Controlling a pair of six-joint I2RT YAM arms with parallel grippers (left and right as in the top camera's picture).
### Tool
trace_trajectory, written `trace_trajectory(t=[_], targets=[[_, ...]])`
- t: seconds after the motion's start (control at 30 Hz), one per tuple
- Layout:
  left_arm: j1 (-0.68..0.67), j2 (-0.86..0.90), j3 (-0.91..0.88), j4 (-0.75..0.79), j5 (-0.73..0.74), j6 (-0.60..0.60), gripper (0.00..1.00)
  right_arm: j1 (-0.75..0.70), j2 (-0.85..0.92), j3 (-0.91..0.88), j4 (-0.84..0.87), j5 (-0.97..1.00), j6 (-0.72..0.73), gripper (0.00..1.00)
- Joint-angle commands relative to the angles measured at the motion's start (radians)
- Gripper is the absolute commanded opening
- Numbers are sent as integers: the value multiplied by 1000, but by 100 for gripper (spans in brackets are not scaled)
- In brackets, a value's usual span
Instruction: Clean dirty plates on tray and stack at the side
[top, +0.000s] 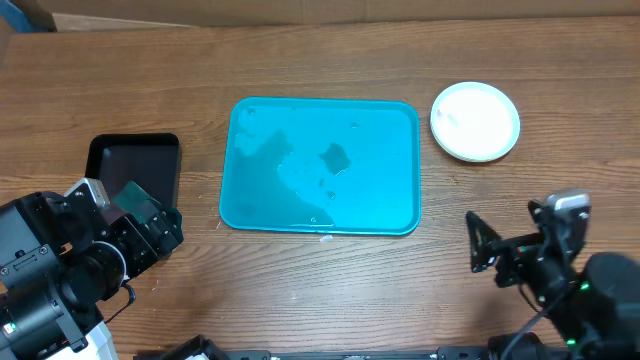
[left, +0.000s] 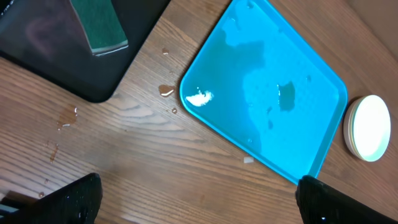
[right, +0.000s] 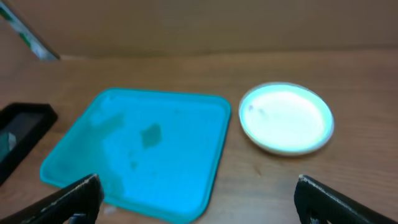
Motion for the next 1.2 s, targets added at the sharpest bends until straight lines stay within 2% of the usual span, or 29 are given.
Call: trace_trajectory(t=[0.0, 0.3, 0.9, 1.17], targets=[[-3, -3, 0, 3, 10, 16, 100, -2, -106, -148, 111, -66, -10, 100], [-3, -3, 0, 3, 10, 16, 100, -2, -288, -421, 402, -101, -10, 100], [-3, -3, 0, 3, 10, 16, 100, -3, -406, -706, 798, -101, -10, 100], [-3, -3, 0, 3, 10, 15, 100, -5, -406, -772, 895, -70, -11, 100]])
